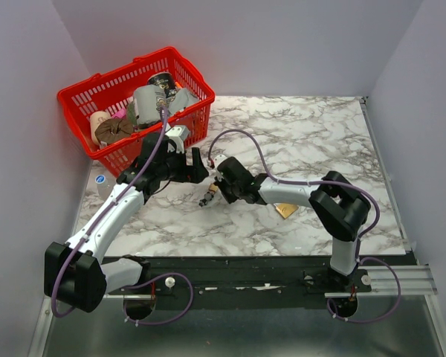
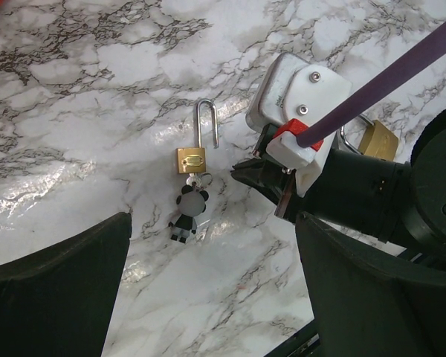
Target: Unlock with the key
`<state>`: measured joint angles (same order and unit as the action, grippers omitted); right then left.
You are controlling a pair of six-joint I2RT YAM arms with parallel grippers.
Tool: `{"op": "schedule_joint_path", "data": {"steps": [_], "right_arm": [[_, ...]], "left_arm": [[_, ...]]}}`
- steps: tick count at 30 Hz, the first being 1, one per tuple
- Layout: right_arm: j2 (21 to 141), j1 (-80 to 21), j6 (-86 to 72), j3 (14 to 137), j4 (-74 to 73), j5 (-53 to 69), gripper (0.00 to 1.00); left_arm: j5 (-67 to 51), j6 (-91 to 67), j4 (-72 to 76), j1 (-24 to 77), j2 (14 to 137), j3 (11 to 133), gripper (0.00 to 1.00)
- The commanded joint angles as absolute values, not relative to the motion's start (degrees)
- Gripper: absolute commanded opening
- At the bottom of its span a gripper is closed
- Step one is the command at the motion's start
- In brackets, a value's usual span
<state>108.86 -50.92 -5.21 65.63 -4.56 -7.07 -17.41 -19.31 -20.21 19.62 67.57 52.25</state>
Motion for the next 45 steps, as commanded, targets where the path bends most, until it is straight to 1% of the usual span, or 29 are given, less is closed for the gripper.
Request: {"op": "schedule_joint_path", "data": {"steps": [1, 13, 20, 22, 23, 24, 25, 29, 34, 35, 37, 38, 41, 45], "right_arm": [[108.5, -50.8, -7.7, 64.3, -8.7, -7.9, 0.01], [102.0, -50.5, -13.5, 60.8, -7.7, -4.0, 0.01], [98.3, -48.0, -17.0, 58.0, -5.2, -0.4, 0.01], [97.6, -47.0, -18.2, 57.2, -4.1, 2.9, 0.01], [96.9, -46.7, -18.6, 56.9, -3.7, 3.5, 0.01], [96.5, -46.0, -19.6, 56.5, -3.3, 4.9, 0.01], [96.1, -45.6, -20.0, 56.2, -2.5, 5.6, 0.01], [93.3, -44.4, -22.4, 53.3, -0.5, 9.0, 0.01], [88.8, -42.5, -25.9, 50.7, 3.3, 13.1, 0.01], [88.0, -42.2, -26.4, 50.3, 3.7, 13.5, 0.01], [85.6, -41.4, -27.7, 49.1, 4.7, 14.8, 0.01], [84.8, -41.1, -28.1, 48.7, 4.9, 15.4, 0.01], [82.0, -40.2, -28.8, 48.0, 5.0, 18.1, 0.01], [78.5, -38.0, -29.6, 46.3, 5.0, 22.0, 0.01]], "left_arm": [[-18.5, -19.1, -19.2, 19.5, 67.7, 51.8, 0.98], [-18.7, -18.8, -19.2, 19.5, 67.5, 51.9, 0.98], [-20.8, -18.8, -17.8, 19.5, 66.4, 51.2, 0.98], [-21.4, -18.8, -17.4, 19.5, 66.2, 51.2, 0.98], [-21.9, -18.6, -17.1, 19.5, 66.0, 50.9, 0.96], [-22.4, -18.6, -16.8, 19.4, 65.9, 50.8, 0.91], [-24.3, -18.5, -16.4, 19.5, 65.8, 50.6, 0.9], [-28.7, -19.9, -12.1, 19.7, 64.5, 49.0, 0.89], [-29.1, -27.3, -7.3, 21.4, 62.7, 46.1, 0.91], [-28.4, -28.9, -4.2, 22.0, 61.6, 44.3, 0.91], [-26.1, -34.0, 0.0, 25.3, 60.5, 41.4, 0.91], [-25.1, -35.8, 6.9, 26.7, 59.8, 37.8, 0.91], [-22.6, -40.4, 17.5, 31.5, 61.2, 33.0, 0.92], [-22.0, -40.6, 21.7, 35.4, 63.5, 32.6, 0.93]]}}
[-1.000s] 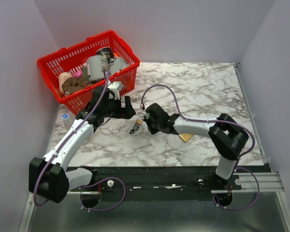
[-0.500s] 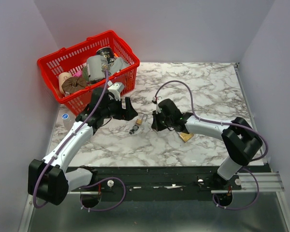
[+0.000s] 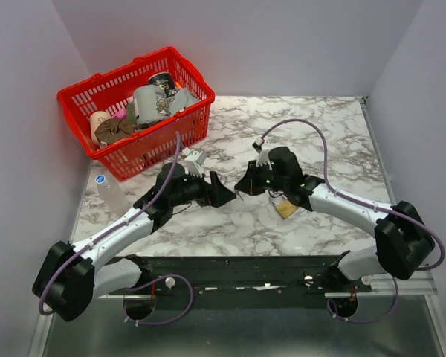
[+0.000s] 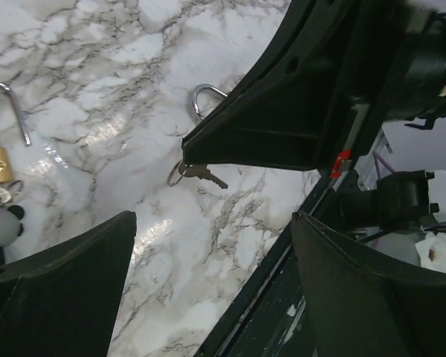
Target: Unlock with the key
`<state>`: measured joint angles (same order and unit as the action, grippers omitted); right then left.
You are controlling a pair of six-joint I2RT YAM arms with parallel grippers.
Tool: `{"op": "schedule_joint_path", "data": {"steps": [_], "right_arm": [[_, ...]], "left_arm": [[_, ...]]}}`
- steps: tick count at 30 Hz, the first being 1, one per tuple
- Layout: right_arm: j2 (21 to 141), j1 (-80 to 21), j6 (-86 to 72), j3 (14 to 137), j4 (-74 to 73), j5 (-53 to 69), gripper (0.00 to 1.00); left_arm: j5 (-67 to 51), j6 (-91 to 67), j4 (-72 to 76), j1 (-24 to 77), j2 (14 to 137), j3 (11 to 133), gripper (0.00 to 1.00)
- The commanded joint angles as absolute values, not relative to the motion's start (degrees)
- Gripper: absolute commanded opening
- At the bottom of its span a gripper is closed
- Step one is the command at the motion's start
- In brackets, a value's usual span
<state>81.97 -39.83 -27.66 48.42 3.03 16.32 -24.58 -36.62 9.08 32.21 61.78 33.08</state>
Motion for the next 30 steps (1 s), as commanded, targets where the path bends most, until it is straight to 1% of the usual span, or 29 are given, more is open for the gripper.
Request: {"op": "schedule_joint_path", "data": {"steps": [1, 7, 14, 17, 20, 21, 23, 24, 27, 30], "right_arm": [[77.9, -37.6, -29.8, 45.9, 5.0, 22.6, 0.01], [73.3, -36.3, -29.3, 43.2, 5.1, 28.5, 0.01], [69.8, -34.8, -30.0, 42.7, 5.1, 36.9, 0.01], [69.0, -34.3, -30.5, 43.1, 4.9, 40.1, 0.01], [68.7, -33.8, -30.6, 43.8, 4.4, 42.4, 0.01], [68.8, -33.7, -30.4, 44.0, 4.2, 42.9, 0.01], [69.3, -33.6, -30.3, 44.6, 3.6, 43.5, 0.01], [69.5, -33.5, -30.3, 44.8, 3.5, 44.1, 0.01], [70.2, -33.4, -30.5, 45.4, 3.3, 44.8, 0.01], [70.5, -33.2, -30.8, 45.9, 3.4, 45.0, 0.01]], "left_arm": [[-21.2, -40.2, 21.8, 36.0, 63.7, 32.7, 0.93], [-20.9, -38.1, 23.1, 37.4, 64.3, 32.5, 0.95], [-28.4, -37.0, 27.1, 37.5, 67.0, 32.4, 0.95], [-32.1, -36.1, 27.2, 37.7, 67.9, 32.7, 0.92], [-34.8, -35.7, 27.5, 37.9, 67.8, 32.3, 0.84], [-35.2, -35.7, 27.7, 38.0, 67.3, 32.1, 0.76], [-36.0, -35.7, 28.6, 38.1, 67.0, 31.4, 0.69], [-36.2, -35.9, 28.9, 38.1, 66.8, 31.2, 0.62], [-37.6, -36.6, 30.1, 38.3, 66.9, 30.7, 0.53], [-39.0, -37.0, 30.8, 38.5, 67.6, 30.3, 0.47]]}}
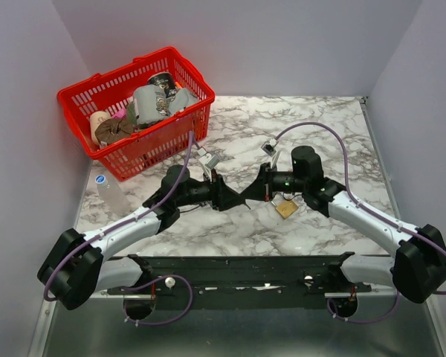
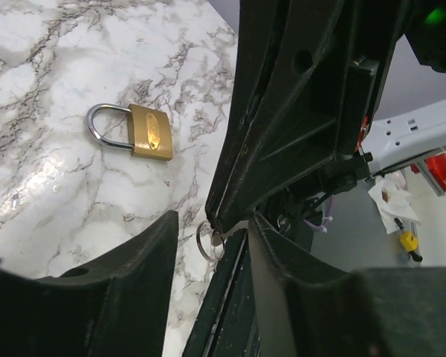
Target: Unlock with the key
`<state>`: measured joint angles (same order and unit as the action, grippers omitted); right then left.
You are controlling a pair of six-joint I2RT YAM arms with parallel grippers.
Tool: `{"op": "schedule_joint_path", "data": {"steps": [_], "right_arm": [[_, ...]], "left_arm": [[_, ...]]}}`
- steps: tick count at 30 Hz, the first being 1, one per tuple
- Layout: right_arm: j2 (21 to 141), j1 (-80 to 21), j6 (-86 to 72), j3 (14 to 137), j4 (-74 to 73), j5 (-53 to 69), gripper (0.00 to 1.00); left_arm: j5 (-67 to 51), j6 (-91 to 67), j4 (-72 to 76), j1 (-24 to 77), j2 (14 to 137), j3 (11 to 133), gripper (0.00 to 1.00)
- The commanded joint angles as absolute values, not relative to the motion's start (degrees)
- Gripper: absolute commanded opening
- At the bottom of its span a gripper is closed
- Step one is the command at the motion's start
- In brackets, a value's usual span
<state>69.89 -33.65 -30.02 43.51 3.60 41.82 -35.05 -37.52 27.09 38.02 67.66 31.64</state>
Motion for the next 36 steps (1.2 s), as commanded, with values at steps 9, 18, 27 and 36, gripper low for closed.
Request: {"op": "schedule_joint_path", "data": {"steps": [9, 18, 27, 36], "right_arm": [[71.4, -33.0, -30.8, 47.1, 3.3, 45.6, 0.01], [72.2, -32.9, -29.6, 46.7, 2.4, 45.2, 0.01], [68.6, -32.4, -29.1, 44.8, 1.7, 42.8, 0.26], [64.8, -32.3, -27.1, 42.4, 0.5, 41.0, 0.58]], "left_arm": [[-39.3, -38.1, 32.9, 38.8, 68.0, 29.6, 0.37], [-39.5, -39.7, 35.9, 38.8, 69.2, 29.2, 0.06], [-36.6, -43.2, 41.7, 38.8, 68.0, 25.9, 0.0], [-34.3, -43.6, 41.0, 38.8, 66.3, 25.8, 0.0]]}}
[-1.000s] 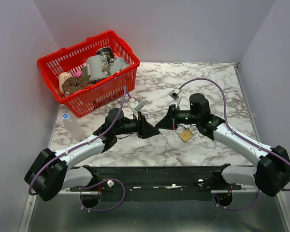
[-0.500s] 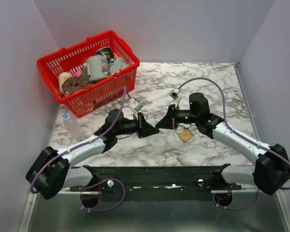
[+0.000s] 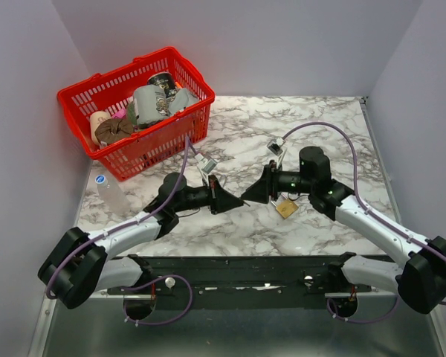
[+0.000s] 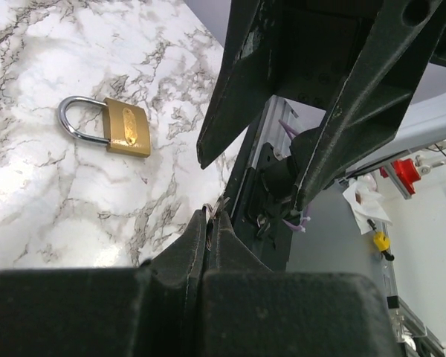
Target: Unlock with the key
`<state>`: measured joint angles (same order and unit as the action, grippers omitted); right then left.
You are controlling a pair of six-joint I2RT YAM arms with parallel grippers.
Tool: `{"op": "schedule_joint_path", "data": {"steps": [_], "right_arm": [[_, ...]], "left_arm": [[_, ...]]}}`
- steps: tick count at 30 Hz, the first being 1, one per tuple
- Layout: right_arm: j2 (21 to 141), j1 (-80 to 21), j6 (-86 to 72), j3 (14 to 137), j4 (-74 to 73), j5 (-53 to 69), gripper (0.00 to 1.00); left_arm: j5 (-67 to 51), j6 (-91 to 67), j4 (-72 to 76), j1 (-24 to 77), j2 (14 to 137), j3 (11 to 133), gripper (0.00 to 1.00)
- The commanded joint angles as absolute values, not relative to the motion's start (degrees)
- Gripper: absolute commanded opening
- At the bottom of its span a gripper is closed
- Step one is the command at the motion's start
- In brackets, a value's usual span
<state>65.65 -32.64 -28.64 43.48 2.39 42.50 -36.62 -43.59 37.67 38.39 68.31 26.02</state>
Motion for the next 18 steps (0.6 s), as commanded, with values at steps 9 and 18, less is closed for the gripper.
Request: {"op": "schedule_joint_path", "data": {"steps": [9, 18], "right_arm": [[65.6, -32.4, -26.5, 41.7, 0.2, 42.0, 0.46], [66.0, -32.4, -26.0, 41.7, 0.4, 43.2, 0.29]], "left_arm": [[-31.0, -42.4, 39.0, 38.7, 63.9, 25.8, 0.0], [-31.2, -41.8, 38.0, 38.7, 64.2, 26.5, 0.0]]}}
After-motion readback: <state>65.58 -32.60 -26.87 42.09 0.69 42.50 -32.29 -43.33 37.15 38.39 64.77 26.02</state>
